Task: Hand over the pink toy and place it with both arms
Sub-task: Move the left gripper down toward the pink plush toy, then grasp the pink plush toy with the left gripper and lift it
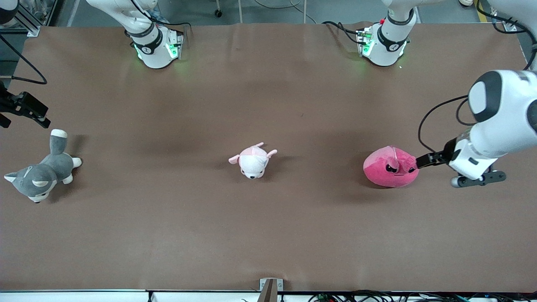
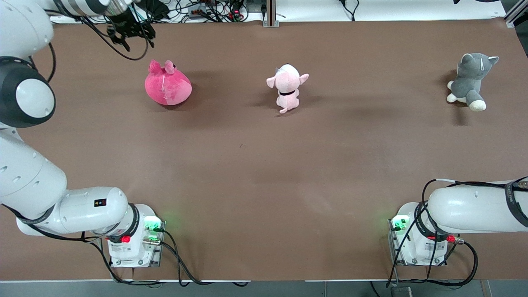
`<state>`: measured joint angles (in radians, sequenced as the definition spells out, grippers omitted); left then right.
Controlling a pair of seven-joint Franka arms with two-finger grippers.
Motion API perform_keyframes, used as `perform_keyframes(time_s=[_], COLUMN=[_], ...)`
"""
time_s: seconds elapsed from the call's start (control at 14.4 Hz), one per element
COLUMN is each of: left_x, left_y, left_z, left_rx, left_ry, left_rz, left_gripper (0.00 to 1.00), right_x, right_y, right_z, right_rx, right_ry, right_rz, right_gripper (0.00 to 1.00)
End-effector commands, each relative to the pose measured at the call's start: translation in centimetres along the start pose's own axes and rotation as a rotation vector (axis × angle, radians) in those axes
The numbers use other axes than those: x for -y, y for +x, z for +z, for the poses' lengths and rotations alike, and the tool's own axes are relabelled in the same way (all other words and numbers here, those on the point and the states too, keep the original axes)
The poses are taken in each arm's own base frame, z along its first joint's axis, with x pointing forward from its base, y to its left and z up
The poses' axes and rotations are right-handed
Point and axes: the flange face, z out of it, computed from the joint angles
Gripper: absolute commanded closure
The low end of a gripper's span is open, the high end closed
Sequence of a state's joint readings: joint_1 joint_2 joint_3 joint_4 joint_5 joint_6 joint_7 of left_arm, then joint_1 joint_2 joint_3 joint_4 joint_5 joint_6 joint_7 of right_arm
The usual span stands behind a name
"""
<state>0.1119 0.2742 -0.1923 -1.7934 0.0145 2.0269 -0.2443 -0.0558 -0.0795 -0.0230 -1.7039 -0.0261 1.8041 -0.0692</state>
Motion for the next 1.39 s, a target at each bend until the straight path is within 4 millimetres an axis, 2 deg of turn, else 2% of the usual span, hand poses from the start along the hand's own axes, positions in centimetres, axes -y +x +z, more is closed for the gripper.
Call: perform_keyframes(time_s=[0.0,0.28,0.42,0.49,0.56,0.69,0.76,0.9,1.04,1.32], left_x=[-0.8,-0.9,-0.7,-0.8,-0.9,-1.3,-1.6,-2.5,-3.1,-7.2], left_y=[-0.5,-1.1,-1.0,-1.0,-1.0,-1.0,-1.0,-1.2,-1.2,-3.0], left_z=[1.6,3.6,4.4,4.6,4.9,4.9,4.8,4.3,2.9,-1.7], left_rx=[0.005,0.044,0.058,0.061,0.066,0.064,0.063,0.056,0.039,0.035], left_ry=[-0.004,0.004,0.004,0.004,0.004,0.004,0.004,0.004,0.001,-0.008], left_rz=[-0.017,-0.008,-0.014,-0.013,-0.011,-0.003,0.000,0.014,0.027,0.092], left_gripper=[0.04,0.17,0.30,0.39,0.53,0.91,0.99,1.00,1.00,1.00], right_x=[-0.3,-0.2,-0.2,-0.2,-0.2,-0.2,-0.2,-0.2,0.0,0.3], right_y=[0.3,0.3,0.3,0.2,0.3,0.3,0.3,0.3,0.3,0.2], right_z=[-0.2,-0.2,-0.2,-0.2,-0.2,-0.2,-0.2,-0.2,-0.3,-0.4], right_rx=[-0.005,-0.003,-0.003,-0.002,-0.003,-0.003,-0.003,-0.004,-0.007,0.000], right_ry=[-0.013,-0.013,-0.013,-0.012,-0.013,-0.013,-0.013,-0.011,-0.006,-0.004], right_rz=[-0.005,-0.006,-0.006,-0.006,-0.006,-0.006,-0.006,-0.006,-0.008,-0.007], right_gripper=[0.00,0.00,0.00,0.00,0.00,0.00,0.00,0.00,0.00,0.00])
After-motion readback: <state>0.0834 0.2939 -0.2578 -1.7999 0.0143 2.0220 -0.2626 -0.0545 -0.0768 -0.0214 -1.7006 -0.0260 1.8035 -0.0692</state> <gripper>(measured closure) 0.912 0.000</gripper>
